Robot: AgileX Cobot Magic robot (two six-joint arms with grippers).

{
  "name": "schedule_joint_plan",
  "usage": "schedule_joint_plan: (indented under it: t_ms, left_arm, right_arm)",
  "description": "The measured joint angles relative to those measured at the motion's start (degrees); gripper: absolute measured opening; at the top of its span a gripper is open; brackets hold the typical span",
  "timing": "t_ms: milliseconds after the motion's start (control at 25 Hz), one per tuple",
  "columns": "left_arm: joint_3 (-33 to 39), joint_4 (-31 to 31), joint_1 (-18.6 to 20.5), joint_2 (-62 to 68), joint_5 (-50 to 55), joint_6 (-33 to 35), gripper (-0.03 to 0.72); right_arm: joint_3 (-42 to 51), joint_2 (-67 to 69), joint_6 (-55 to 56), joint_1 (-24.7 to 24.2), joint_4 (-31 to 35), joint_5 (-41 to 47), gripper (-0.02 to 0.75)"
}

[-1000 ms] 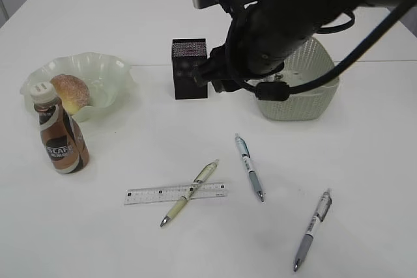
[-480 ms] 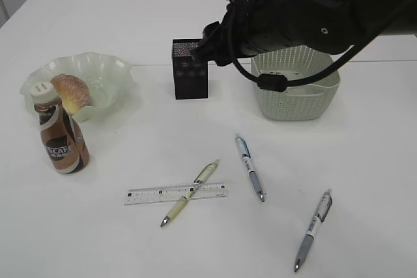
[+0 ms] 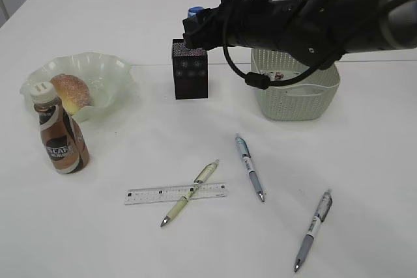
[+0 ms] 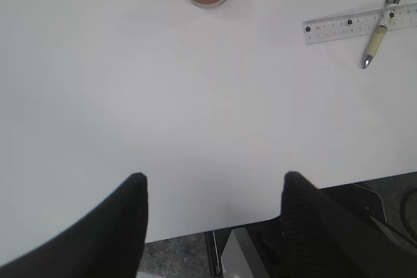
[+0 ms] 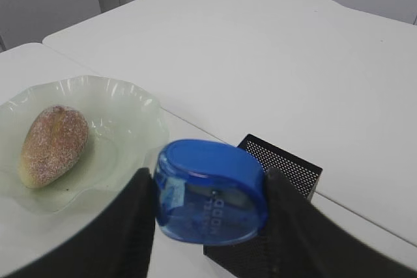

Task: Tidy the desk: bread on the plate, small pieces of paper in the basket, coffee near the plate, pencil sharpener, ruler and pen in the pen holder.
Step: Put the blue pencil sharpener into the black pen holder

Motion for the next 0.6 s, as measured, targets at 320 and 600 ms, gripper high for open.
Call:
schedule_joint_plan:
  t_ms: [320,600]
  left_arm:
    - [0.0,1.0,0.0,0.0,0.0,0.0,0.470]
    - [0.0,1.3,0.0,0.0,0.0,0.0,0.470]
  right_arm:
    - [-8.3,7.7,0.0,-0.8,-0.3,-1.4,0.325]
    - [-14.5,13.4,-0.1,-1.0,-0.4,-1.6,0.325]
